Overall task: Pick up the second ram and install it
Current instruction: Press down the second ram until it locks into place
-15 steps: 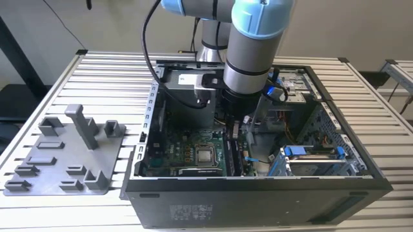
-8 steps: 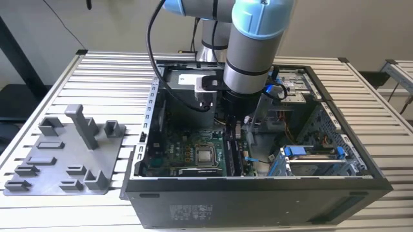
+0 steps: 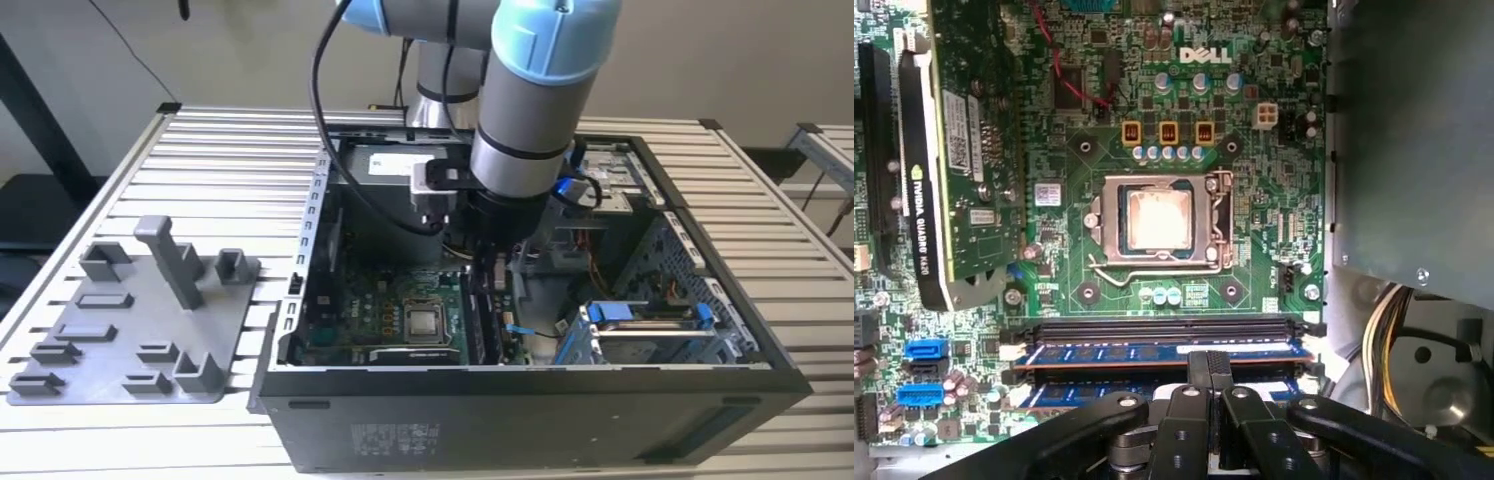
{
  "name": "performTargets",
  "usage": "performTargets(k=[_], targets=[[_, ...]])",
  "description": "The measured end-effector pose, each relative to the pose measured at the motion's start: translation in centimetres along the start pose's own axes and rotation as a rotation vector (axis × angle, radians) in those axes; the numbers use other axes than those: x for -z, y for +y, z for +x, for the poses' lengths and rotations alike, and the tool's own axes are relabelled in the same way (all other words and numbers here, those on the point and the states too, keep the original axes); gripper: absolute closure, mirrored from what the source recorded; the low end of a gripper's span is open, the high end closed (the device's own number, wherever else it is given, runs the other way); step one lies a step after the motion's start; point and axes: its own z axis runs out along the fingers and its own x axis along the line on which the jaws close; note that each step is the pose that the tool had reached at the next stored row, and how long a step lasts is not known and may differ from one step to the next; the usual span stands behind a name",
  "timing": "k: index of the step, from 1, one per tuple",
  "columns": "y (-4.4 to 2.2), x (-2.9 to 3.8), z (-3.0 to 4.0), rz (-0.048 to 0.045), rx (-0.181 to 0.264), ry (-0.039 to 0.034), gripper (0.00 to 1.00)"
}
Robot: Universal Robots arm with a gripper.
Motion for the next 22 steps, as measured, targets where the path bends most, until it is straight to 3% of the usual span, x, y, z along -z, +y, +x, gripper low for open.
performTargets(k=[3, 16, 18, 19, 22], targets=[[-0.06, -0.05, 0.52, -0.0016, 0.0, 0.0001, 0.89], [0.2, -2.08, 0.7, -0.0025, 0.0, 0.0023, 0.89], [0.2, -1.83, 0.64, -0.0022, 0.0, 0.0018, 0.89], [0.2, -1.57, 0.6, -0.0012, 0.0, -0.0029, 0.89], [0.22, -0.15, 0.58, -0.0019, 0.0, -0.0004, 0.89]])
